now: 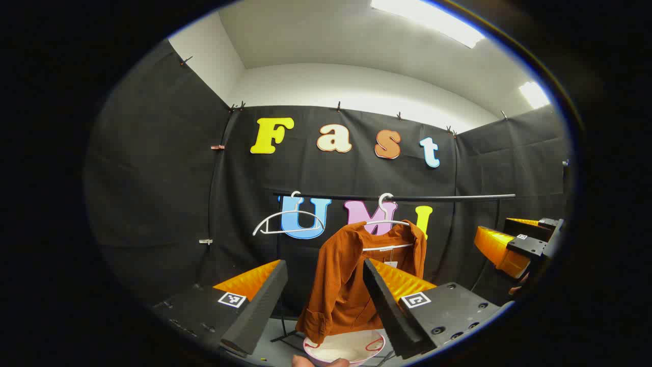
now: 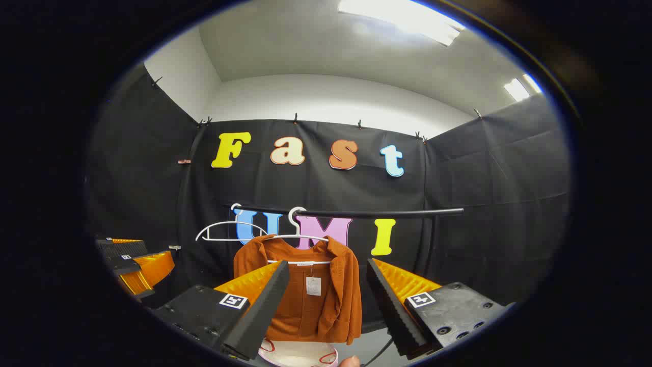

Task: Grasp the clothes on the hanger with both hands and then place them into the laundry hamper below.

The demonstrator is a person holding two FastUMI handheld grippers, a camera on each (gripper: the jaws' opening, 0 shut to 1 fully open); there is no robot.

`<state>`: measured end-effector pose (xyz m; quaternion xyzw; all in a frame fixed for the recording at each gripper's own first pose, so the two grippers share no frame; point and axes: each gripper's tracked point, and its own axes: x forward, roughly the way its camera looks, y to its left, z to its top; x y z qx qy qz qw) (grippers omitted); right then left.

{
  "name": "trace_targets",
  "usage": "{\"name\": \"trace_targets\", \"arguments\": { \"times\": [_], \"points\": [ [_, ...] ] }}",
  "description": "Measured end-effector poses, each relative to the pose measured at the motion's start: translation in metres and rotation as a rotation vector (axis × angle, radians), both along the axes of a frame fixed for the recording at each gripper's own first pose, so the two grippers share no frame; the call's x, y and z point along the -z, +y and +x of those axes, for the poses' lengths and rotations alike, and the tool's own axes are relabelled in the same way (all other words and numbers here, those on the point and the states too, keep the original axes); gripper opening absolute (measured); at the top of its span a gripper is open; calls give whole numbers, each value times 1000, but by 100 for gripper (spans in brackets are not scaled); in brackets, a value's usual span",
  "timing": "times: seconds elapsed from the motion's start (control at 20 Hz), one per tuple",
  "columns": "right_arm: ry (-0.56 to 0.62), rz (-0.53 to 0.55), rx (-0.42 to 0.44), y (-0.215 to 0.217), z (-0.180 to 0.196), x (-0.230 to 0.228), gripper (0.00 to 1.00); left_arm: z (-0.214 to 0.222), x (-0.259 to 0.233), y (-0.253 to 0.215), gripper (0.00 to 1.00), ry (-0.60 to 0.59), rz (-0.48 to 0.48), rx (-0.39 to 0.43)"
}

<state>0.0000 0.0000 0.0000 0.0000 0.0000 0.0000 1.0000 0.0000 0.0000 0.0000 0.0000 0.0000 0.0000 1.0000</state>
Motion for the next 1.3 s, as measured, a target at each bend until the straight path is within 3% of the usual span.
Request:
{"name": "trace_targets", "arguments": {
  "times": [1.0,1.3],
  "points": [
    [11,-10,3,0,-6,-6,97,-1,-2,0,94,-10,25,40],
    [41,5,10,-6,16,9,97,19,1,-14,94,-7,38,62]
  ]
}}
